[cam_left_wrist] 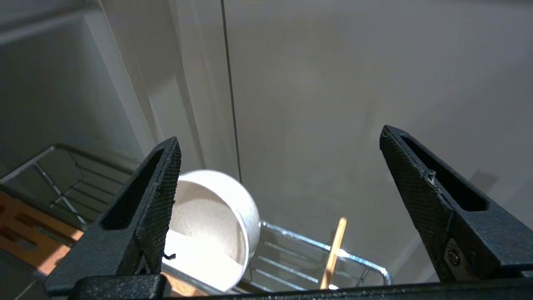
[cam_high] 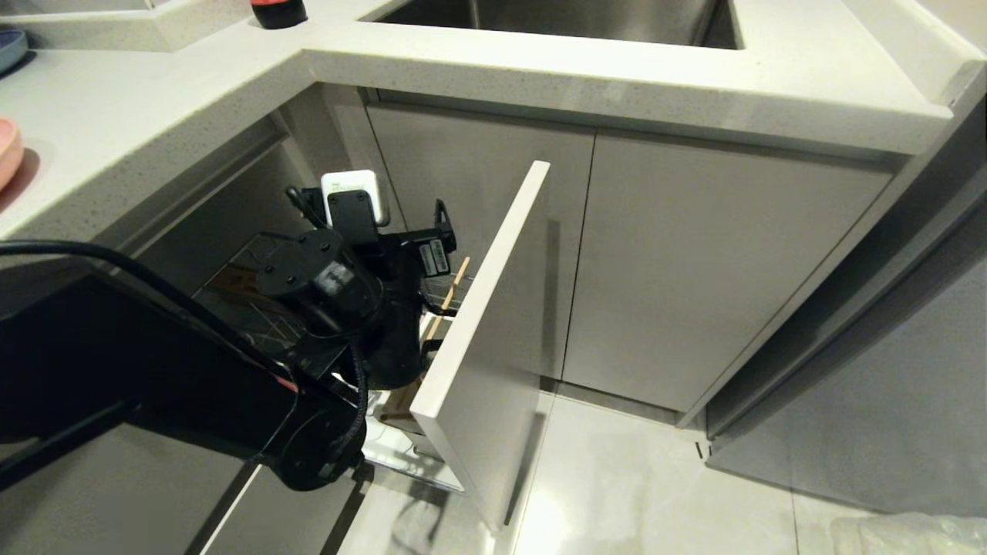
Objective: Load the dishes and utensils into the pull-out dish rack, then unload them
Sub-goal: Pick up the chopsticks and place it in the cupboard
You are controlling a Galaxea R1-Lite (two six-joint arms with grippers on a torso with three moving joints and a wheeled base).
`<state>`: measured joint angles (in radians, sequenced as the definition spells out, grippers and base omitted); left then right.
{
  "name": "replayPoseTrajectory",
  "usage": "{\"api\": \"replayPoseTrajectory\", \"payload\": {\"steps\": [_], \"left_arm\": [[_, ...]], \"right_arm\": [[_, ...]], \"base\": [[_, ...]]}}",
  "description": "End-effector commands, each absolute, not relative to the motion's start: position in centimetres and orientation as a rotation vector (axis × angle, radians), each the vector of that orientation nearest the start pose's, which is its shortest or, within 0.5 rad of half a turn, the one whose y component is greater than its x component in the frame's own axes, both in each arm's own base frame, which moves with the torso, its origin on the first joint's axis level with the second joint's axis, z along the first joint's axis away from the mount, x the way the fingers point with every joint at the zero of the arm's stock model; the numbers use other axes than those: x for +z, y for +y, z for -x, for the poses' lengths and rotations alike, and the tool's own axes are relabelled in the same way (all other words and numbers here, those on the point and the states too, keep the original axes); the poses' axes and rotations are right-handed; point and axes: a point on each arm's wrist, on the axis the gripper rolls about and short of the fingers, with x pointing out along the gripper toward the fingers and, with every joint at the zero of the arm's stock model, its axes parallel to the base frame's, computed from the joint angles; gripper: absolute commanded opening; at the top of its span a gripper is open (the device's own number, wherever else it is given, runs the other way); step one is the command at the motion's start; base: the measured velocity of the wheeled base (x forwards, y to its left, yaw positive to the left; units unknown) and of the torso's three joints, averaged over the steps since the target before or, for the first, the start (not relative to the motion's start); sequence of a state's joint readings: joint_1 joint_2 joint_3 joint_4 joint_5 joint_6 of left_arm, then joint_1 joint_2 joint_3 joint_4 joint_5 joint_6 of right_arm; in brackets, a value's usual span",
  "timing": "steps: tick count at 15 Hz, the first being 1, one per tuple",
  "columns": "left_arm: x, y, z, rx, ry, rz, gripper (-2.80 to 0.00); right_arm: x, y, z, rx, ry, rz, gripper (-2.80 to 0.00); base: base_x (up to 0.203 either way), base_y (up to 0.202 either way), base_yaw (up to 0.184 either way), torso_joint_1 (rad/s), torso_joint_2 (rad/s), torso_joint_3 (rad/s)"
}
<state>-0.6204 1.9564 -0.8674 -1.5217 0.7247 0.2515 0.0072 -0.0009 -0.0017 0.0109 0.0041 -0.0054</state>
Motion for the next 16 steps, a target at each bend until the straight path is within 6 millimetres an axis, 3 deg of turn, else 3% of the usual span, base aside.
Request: {"api": "replayPoseTrajectory", "payload": {"steps": [1, 6, 7, 13, 16], "left_arm": [[20.9, -18.8, -28.7, 0.148, -0.349, 0.042, 0.0], [23.4, -18.2, -27.8, 0.164, -0.407, 0.036, 0.0], [23.9, -18.0, -27.5, 0.168, -0.416, 0.031, -2.8], [27.8, -16.5, -25.3, 0.18, -0.475, 0.055, -2.8], [30.8, -15.3, -23.7, 0.184, -0.478, 0.055, -2.8]], "right_arm": [[7.5, 0.0, 2.3, 0.012, 0.008, 0.006, -2.8], [7.5, 0.0, 2.3, 0.012, 0.008, 0.006, -2.8], [7.5, 0.0, 2.3, 0.012, 0.008, 0.006, -2.8], [7.5, 0.0, 2.3, 0.012, 0.008, 0.006, -2.8], [7.5, 0.0, 2.3, 0.012, 0.008, 0.006, -2.8]], "base": [[0.0, 0.0, 0.0, 0.0, 0.0, 0.0], [0.0, 0.0, 0.0, 0.0, 0.0, 0.0], [0.0, 0.0, 0.0, 0.0, 0.0, 0.0], [0.0, 0.0, 0.0, 0.0, 0.0, 0.0], [0.0, 0.0, 0.0, 0.0, 0.0, 0.0]]}}
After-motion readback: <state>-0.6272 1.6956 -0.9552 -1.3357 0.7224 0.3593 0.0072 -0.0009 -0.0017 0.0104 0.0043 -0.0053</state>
